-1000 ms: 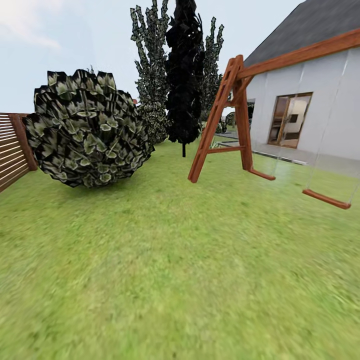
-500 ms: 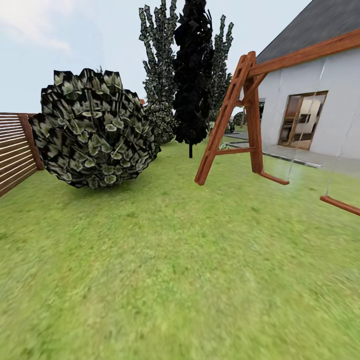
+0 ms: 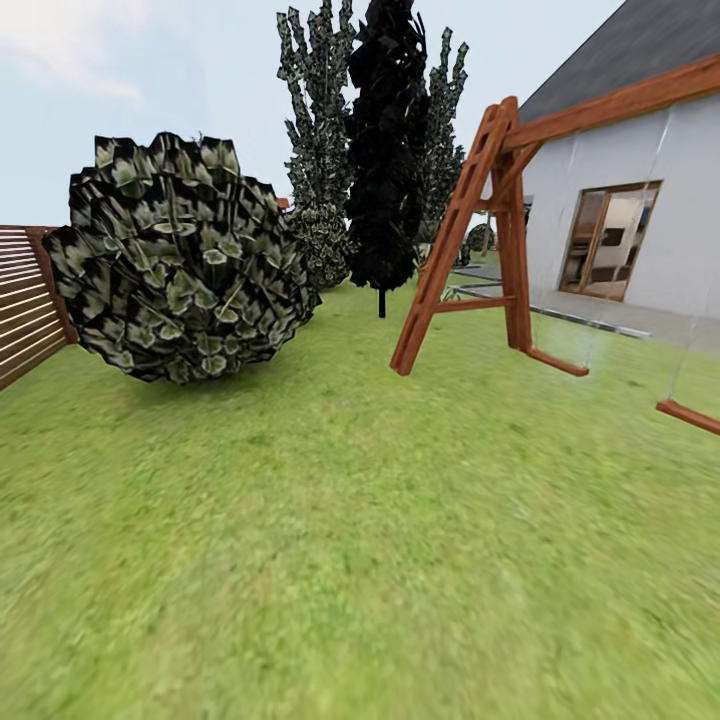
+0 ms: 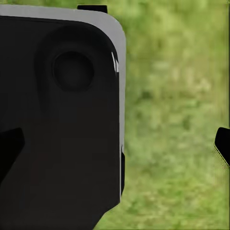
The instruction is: Take the three Easter eggs out of the wicker basket on the lawn in the garden, then place them on the lawn next to a single tree (choose any tree) so that all three eggs are next to the same tree and none are left in the basket.
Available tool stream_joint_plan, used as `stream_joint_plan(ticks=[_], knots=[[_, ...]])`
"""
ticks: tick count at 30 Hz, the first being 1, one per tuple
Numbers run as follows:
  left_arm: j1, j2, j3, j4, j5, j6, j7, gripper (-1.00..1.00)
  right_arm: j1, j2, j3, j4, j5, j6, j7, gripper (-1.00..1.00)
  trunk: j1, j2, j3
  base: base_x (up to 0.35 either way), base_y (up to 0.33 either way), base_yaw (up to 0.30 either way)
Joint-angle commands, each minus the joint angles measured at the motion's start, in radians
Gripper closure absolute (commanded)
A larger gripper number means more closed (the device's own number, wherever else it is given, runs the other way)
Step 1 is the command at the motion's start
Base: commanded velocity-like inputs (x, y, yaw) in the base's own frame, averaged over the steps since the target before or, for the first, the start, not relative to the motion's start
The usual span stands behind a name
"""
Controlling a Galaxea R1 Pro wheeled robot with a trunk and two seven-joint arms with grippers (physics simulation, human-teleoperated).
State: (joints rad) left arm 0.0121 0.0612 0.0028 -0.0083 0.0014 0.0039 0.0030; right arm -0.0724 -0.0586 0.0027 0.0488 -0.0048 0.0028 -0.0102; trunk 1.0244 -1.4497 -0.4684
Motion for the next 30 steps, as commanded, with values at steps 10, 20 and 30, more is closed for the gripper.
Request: stream_joint_plan(ticks=[10, 20, 30], knots=[[0.000, 0.000, 0.000, -0.001, 0.000, 0.000, 0.000, -1.00, -0.001, 0.000, 0.000, 0.002, 0.000, 0.000, -0.002, -1.00, 0.001, 0.000, -0.001, 0.333, 0.000, 0.000], [0.000, 0.000, 0.000, -0.001, 0.000, 0.000, 0.000, -1.00, -0.001, 0.000, 0.000, 0.002, -0.001, 0.000, -0.002, -1.00, 0.001, 0.000, -0.001, 0.333, 0.000, 0.000], [0.000, 0.000, 0.000, -0.001, 0.000, 0.000, 0.000, -1.00, -0.001, 0.000, 0.000, 0.002, 0.000, 0.000, -0.002, -1.00, 0.001, 0.000, -0.001, 0.333, 0.000, 0.000]])
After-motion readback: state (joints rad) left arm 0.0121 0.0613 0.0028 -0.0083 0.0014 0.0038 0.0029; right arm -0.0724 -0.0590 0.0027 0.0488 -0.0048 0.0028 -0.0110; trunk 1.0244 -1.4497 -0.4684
